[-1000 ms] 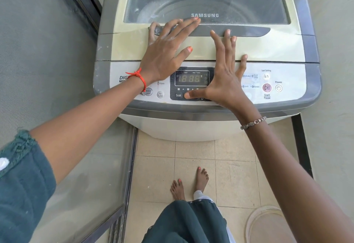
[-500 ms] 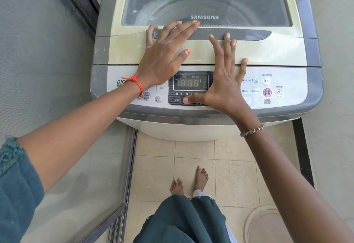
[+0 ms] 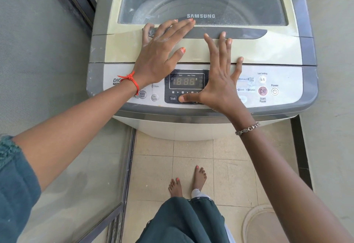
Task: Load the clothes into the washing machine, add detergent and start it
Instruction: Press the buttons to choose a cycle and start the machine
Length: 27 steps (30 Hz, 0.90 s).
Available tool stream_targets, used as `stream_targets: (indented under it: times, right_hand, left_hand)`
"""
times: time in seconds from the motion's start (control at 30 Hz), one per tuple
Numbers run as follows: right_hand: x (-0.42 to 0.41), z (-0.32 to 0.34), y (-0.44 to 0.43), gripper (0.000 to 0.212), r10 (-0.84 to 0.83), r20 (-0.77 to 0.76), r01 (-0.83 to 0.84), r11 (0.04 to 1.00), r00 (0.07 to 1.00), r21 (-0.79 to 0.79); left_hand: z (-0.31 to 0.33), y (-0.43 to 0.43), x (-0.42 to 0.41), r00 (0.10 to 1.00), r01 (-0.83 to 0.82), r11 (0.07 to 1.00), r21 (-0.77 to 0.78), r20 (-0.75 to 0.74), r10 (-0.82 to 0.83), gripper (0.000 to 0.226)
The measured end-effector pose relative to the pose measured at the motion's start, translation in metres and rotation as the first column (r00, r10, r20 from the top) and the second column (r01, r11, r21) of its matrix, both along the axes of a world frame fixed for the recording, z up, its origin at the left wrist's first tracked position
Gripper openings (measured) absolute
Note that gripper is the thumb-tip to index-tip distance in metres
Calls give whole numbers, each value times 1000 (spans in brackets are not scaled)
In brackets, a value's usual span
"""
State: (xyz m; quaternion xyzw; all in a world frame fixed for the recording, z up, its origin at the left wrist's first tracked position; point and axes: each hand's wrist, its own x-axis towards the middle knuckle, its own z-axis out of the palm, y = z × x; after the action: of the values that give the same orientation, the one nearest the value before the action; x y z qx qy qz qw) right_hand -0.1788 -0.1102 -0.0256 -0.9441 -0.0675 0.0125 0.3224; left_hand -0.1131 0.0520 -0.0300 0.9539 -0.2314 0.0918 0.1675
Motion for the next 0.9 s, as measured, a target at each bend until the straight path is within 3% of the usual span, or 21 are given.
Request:
stream_targets:
  times: [0.33, 0.67, 0.9]
  right_hand:
    - [0, 2, -11, 124, 81, -26, -82, 996, 996, -29]
    - [2, 4, -44, 108, 189, -110, -174, 976, 976, 132]
    - [7, 11, -97, 98, 296, -256, -216, 930, 920, 297]
  left_hand:
    - [1, 0, -1, 1000, -6, 1000, 0, 10, 6, 55]
    - [1, 0, -2, 1000, -7, 1000, -26, -7, 6, 55]
    - [1, -1, -2, 1000, -5, 999, -39, -3, 4, 54]
